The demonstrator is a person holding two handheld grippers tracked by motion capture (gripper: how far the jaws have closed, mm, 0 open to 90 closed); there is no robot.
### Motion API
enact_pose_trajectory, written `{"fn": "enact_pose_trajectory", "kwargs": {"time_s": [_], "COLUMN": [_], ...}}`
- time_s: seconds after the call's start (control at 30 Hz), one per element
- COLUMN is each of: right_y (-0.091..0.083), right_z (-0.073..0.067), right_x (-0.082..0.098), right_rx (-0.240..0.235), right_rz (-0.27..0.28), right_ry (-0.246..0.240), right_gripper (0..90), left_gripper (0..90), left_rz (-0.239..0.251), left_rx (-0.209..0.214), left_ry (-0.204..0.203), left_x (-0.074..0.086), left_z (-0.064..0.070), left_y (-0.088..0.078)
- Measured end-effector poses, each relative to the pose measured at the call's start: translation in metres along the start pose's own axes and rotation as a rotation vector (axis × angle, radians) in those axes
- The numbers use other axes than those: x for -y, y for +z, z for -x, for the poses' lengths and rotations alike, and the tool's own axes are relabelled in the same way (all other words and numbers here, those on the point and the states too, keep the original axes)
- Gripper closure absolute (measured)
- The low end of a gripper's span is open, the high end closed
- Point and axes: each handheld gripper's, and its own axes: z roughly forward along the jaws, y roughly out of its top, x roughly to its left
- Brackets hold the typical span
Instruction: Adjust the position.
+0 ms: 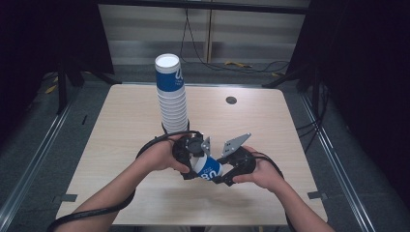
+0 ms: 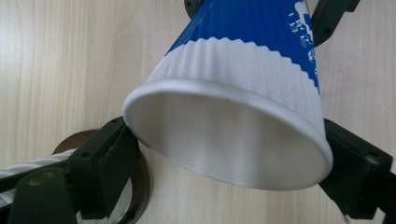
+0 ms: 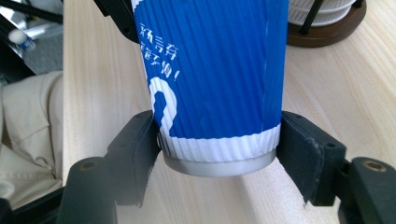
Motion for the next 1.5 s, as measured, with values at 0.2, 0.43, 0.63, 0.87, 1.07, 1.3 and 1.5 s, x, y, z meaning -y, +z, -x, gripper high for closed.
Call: {"fn": "enact_pose_trajectory", "kwargs": {"time_s": [0.2,0.43,0.63,0.87,1.07,1.3,1.5], "right_y": [-0.005,-0.012,-0.017,-0.021,-0.019,-0.019,-0.017], "right_z": [0.000,0.003,0.006,0.007,0.007,0.006,0.005], "right_x": [0.006,0.017,0.024,0.030,0.032,0.032,0.032], "right_rx": [0.002,0.010,0.011,0.024,0.015,0.005,0.009], "right_rz": [0.037,0.079,0.163,0.221,0.244,0.263,0.266], "right_ry": [0.001,0.035,0.064,0.078,0.074,0.065,0.058], "right_gripper": [31.3,31.2,31.1,31.0,30.9,30.8,30.8], "left_gripper": [14.5,17.4,17.3,16.2,16.1,15.9,15.9], "left_rz": [0.065,0.107,0.208,0.347,0.401,0.462,0.479], "left_rx": [0.036,0.039,0.042,0.059,0.057,0.072,0.082], "left_ry": [-0.061,-0.096,-0.145,-0.232,-0.249,-0.257,-0.246], "left_x": [0.011,0.030,0.038,0.047,0.048,0.045,0.042], "left_z": [-0.003,-0.007,-0.004,-0.008,-0.009,-0.010,-0.009], "left_y": [-0.001,0.002,0.002,0.000,0.000,-0.002,-0.001]}}
